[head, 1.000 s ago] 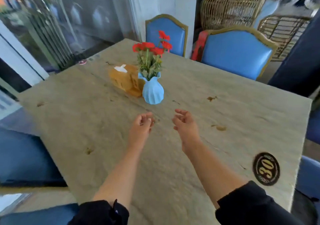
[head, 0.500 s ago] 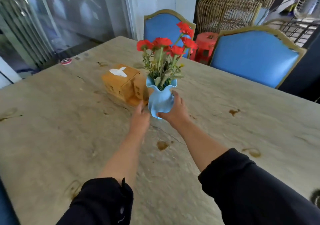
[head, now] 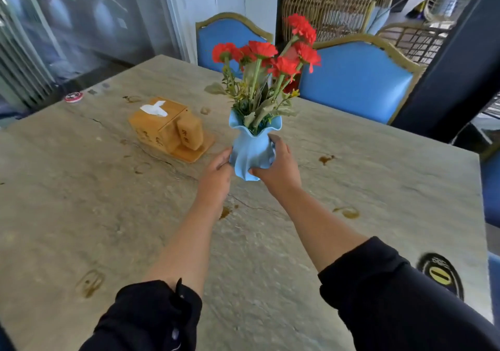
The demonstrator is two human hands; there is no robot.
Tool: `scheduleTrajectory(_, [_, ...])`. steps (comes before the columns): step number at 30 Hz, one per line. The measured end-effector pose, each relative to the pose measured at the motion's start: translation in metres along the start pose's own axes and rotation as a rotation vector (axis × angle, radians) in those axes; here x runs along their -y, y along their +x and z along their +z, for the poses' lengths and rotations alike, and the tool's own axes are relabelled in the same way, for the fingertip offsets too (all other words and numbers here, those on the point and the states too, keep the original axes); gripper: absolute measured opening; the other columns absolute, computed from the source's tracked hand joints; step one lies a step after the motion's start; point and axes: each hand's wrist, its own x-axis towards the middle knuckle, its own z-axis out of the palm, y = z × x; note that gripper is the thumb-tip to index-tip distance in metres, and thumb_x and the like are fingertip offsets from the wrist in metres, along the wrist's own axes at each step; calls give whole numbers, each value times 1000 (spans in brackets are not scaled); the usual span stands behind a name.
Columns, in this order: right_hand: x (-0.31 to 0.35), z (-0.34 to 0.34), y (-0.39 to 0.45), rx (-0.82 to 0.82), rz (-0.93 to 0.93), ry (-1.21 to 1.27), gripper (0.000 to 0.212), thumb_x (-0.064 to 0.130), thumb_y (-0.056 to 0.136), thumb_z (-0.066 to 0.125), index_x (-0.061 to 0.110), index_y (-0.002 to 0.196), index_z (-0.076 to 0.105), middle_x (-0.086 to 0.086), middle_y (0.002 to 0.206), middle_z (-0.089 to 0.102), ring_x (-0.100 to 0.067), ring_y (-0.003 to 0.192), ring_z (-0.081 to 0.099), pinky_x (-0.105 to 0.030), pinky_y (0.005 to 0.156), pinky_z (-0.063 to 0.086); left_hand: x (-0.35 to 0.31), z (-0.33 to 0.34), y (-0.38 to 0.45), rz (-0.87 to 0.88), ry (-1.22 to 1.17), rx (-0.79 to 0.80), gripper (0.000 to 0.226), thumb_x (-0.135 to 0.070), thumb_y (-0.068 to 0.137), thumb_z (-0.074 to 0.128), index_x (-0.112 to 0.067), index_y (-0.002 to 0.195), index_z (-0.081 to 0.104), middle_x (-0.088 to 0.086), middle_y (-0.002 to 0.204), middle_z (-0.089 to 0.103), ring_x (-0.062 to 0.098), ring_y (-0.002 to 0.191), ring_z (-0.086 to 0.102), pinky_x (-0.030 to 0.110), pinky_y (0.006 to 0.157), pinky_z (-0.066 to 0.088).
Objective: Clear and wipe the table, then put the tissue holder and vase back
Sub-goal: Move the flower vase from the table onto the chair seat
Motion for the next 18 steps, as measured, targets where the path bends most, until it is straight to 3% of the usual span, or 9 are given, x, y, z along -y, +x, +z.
scheduleTrajectory(4, [-17, -77, -35, -70, 15, 9, 82, 15, 68, 81, 20, 138, 39, -3, 130, 51, -22, 113, 53, -25, 78, 37, -17, 58, -46, 26, -3, 58, 49, -6, 90, 39, -28, 131, 56, -10, 119, 63, -5, 99, 57, 17, 77, 43])
scheduleTrajectory(9, [-54, -194, -90, -153, 29, 4, 82, 17, 66, 82, 20, 138, 41, -2, 128, 53, -23, 112, 54, -25, 77, 37, -35, 158, -114, 53, 1, 166, 49, -19, 85, 45, -33, 130, 56, -11, 127, 61, 7, 115, 57, 26, 93, 44])
scheduleTrajectory(13, [-101, -286, -136, -197, 48, 16, 83, 18, 64, 83, 21, 136, 42, -3, 129, 53, -26, 111, 56, -27, 79, 41, -38, 248, -172, 45, -17, 243, 49, -15, 87, 42, -34, 130, 55, -19, 112, 64, 4, 99, 60, 25, 83, 44])
scheduleTrajectory(16, [-144, -347, -167, -244, 99, 2, 87, 30, 56, 80, 26, 134, 42, -3, 127, 55, -25, 111, 58, -36, 90, 49, -33, 315, -211, 29, -33, 282, 50, -15, 85, 43, -36, 129, 56, -17, 111, 65, 7, 97, 60, 29, 86, 45])
scheduleTrajectory(18, [-176, -384, -183, -270, 138, -18, 86, 28, 58, 79, 26, 136, 41, -3, 128, 56, -22, 114, 57, -37, 93, 49, -26, 362, -233, 6, -46, 303, 50, -11, 87, 43, -31, 131, 55, -15, 109, 67, 8, 92, 58, 28, 81, 44])
